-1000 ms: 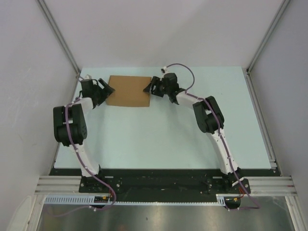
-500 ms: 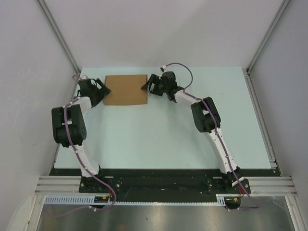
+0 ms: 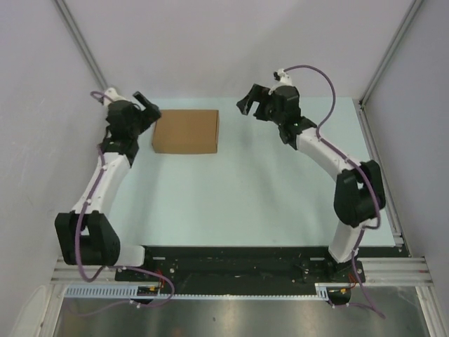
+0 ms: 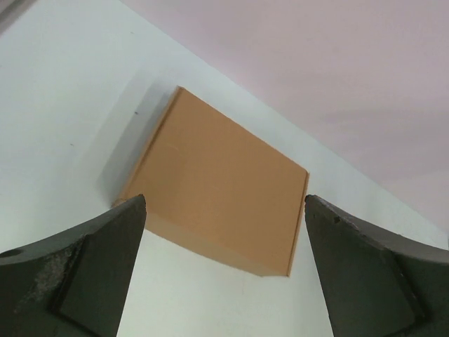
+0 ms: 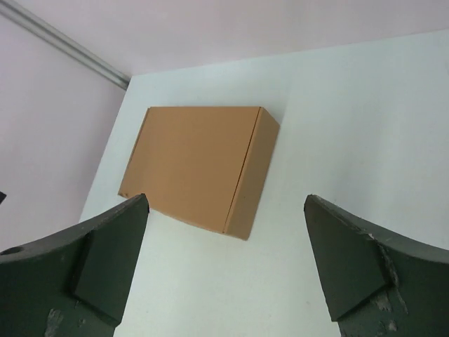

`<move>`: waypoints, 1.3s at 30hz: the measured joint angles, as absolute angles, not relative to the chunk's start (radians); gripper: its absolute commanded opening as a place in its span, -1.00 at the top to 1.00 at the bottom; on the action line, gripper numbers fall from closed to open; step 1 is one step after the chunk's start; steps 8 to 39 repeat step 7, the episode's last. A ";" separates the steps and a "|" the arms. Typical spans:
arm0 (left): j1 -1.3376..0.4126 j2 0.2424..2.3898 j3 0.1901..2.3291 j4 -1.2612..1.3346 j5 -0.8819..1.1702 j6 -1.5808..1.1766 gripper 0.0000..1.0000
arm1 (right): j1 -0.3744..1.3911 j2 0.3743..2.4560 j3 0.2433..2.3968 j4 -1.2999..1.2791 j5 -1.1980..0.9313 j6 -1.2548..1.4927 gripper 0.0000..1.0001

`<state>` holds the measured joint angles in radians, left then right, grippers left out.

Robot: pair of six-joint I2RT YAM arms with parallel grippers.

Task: Fold the paper box

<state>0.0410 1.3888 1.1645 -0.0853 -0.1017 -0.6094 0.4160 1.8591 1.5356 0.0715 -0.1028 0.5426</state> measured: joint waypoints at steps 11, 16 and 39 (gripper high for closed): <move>-0.487 1.381 1.122 -0.227 -0.358 -0.586 -0.99 | 0.585 1.633 1.248 0.046 0.049 0.442 -0.99; -0.487 1.381 1.122 -0.227 -0.358 -0.586 -0.99 | 0.585 1.633 1.248 0.046 0.049 0.442 -0.99; -0.487 1.381 1.122 -0.227 -0.358 -0.586 -0.99 | 0.585 1.633 1.248 0.046 0.049 0.442 -0.99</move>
